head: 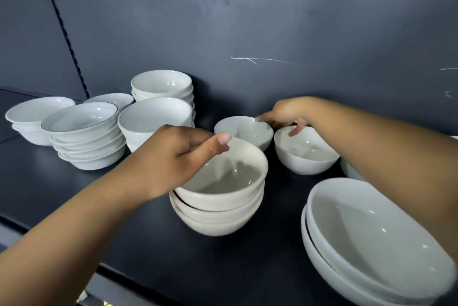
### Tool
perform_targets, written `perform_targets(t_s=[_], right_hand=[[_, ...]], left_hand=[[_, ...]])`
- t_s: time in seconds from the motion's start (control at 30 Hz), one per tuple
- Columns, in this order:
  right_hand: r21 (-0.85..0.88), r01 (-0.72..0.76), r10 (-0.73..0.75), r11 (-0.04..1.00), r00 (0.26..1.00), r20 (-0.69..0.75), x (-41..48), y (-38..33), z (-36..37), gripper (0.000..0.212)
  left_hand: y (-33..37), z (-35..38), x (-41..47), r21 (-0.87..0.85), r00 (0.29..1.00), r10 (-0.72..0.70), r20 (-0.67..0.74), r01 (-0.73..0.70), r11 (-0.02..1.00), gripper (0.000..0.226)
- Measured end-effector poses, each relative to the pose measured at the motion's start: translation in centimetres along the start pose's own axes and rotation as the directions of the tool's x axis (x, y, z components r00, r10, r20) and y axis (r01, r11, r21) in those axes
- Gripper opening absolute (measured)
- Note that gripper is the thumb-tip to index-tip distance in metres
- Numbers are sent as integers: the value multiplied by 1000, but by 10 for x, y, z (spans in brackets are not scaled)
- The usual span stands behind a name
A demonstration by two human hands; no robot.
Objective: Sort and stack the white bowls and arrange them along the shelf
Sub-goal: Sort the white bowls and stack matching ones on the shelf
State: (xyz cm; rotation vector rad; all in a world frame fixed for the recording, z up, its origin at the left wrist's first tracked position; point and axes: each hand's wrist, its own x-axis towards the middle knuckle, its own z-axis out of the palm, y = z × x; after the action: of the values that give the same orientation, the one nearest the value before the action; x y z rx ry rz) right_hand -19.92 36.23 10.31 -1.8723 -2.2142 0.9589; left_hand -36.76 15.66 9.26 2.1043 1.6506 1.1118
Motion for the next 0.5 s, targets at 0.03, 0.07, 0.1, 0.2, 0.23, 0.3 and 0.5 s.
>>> perform_targets(t_s=[0.03,0.07,0.1,0.2,0.23,0.3,0.5], right_hand=[[-37,-16,16,999,1000,-7,5,1,2,38],[-86,-29,28,996,1000,-12,9,2,5,37],[-129,-37,34,991,999,-22,11,3,7,35],[-140,-50,41,989,997,-66,18,5,8,37],[-106,-52,45,993,997,-69,20,5,7,36],[-38,-47,44,998,997,-59,22,2,4,30],[76,41,-34,996,995,-93,11,-9,-8,23]], left_hand=[[-4,0,5,11,1000,-10,13,10,1000,47],[-7,1,9,28,1000,-6,27,5,1000,50],[-9,2,12,45,999,7,39,-9,999,51],[-12,4,16,53,997,31,67,-34,998,53],[-12,4,17,49,997,30,67,-33,998,52],[-13,4,20,61,997,46,59,-50,997,57],[-14,0,27,104,996,66,63,-73,992,70]])
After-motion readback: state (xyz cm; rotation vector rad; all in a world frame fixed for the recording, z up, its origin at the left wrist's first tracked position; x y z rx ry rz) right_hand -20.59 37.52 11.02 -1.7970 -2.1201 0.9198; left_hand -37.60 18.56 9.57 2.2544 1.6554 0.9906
